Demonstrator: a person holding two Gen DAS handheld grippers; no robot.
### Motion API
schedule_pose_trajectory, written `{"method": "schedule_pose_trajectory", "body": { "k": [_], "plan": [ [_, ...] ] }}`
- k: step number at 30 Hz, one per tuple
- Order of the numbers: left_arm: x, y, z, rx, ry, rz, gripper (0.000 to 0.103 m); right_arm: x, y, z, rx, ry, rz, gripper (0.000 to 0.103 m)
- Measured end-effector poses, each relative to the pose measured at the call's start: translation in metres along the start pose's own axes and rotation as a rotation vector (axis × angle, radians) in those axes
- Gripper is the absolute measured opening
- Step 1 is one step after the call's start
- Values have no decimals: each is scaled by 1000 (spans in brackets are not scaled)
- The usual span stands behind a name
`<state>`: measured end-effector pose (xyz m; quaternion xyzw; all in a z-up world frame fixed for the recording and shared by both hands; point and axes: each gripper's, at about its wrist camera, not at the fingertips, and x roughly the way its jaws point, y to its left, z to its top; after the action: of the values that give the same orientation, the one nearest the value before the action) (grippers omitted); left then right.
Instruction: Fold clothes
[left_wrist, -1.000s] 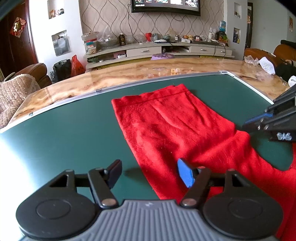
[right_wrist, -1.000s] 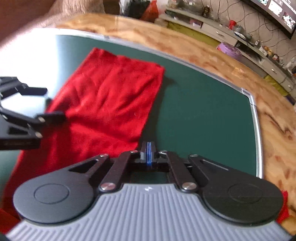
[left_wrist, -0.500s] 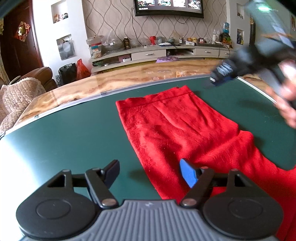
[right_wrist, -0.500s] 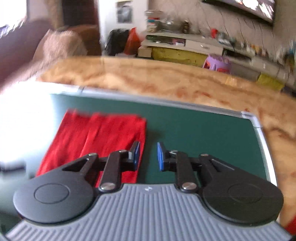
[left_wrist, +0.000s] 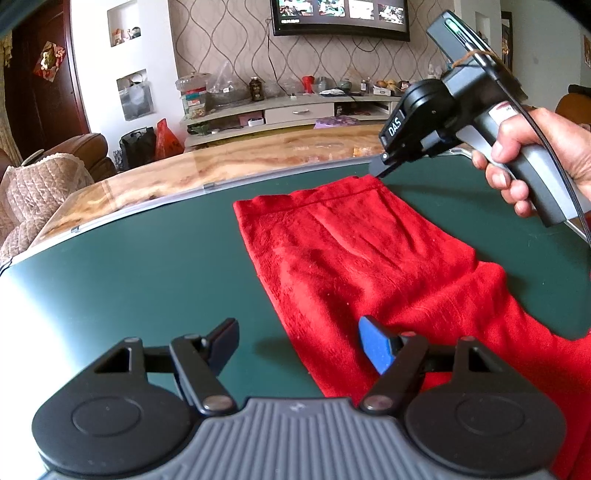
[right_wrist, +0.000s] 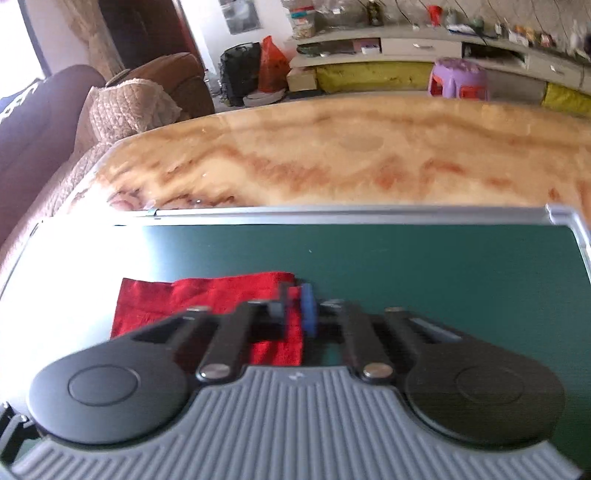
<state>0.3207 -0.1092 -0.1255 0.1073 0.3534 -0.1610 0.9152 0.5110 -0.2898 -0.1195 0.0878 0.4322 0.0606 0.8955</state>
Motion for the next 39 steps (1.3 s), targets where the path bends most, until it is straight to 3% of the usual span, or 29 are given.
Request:
{"method": "schedule_pose_trajectory", "body": {
  "k": [8, 11, 12, 17, 20, 27, 36, 39],
  "plan": [
    [-3, 0, -3, -12, -6, 3, 77, -3, 19, 15, -45, -20, -64, 2],
    [-4, 1, -4, -18, -8, 1, 77, -2, 15, 14, -61, -9, -106, 24],
    [-4, 0, -4, -19, -9, 1, 77, -1, 12, 13, -56, -2, -94, 25],
    [-4, 2, -5, -24, -10, -2, 77, 9, 2, 7, -15, 47, -19, 25],
    [-5, 2, -5, -24, -11, -1, 77, 10, 4, 4, -23, 44, -15, 4],
    [-6, -5, -4, -6, -16, 30, 77, -1, 20, 13, -83, -24, -42, 4],
    [-8, -15, -1, 5, -38, 97, 78, 21, 30, 18, -112, 9, -111, 5],
    [-10, -13, 3, -11, -55, 119, 78, 16, 27, 18, -91, -18, -115, 8]
  ]
}}
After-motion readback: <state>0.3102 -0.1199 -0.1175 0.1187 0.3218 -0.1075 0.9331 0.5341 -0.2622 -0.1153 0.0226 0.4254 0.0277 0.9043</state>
